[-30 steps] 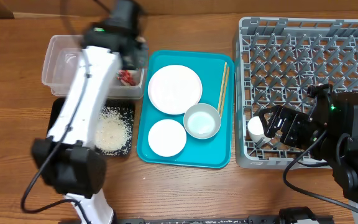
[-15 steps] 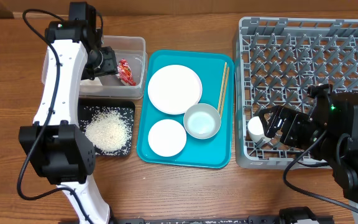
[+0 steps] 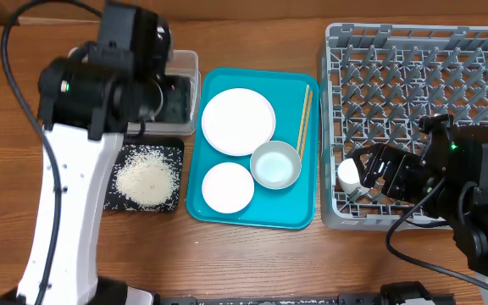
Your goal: Sort waste into correct bins and load items into the dishwasher
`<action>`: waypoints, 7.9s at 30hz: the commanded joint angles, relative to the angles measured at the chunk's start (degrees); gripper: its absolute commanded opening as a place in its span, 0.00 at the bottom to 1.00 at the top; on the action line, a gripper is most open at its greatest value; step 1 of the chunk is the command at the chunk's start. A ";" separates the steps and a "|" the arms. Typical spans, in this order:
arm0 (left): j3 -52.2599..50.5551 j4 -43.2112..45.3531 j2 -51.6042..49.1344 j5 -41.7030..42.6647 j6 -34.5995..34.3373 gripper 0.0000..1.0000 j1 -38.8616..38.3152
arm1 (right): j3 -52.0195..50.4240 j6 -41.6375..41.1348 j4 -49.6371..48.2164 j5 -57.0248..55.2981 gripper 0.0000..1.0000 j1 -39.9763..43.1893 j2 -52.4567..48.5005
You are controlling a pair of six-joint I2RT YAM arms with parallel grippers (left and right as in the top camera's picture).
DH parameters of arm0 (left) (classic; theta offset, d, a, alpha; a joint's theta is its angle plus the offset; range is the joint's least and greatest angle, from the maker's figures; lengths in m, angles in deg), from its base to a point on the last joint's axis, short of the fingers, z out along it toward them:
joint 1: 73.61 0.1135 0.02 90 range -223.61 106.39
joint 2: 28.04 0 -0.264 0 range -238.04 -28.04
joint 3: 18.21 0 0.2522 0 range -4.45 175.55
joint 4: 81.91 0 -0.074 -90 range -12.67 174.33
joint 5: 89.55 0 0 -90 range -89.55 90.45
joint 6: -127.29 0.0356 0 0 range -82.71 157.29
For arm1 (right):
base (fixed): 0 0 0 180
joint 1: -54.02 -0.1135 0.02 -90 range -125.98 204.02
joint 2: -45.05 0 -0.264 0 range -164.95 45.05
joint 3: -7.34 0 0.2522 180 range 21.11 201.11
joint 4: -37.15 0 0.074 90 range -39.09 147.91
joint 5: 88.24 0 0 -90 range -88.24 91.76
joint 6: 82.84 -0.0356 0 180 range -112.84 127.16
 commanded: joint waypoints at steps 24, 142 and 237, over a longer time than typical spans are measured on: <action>0.28 -8.83 30.49 -6.45 -8.81 1.00 -14.01 | 0.85 0.15 -0.07 0.07 1.00 0.13 0.42; -118.40 83.93 91.60 -2.84 -6.64 1.00 9.31 | -2.01 -18.53 -11.76 -32.70 0.04 -27.12 -30.16; -118.40 83.93 91.60 -2.82 -6.64 1.00 9.33 | -3.32 -17.11 -5.22 -79.87 0.09 -8.52 -44.76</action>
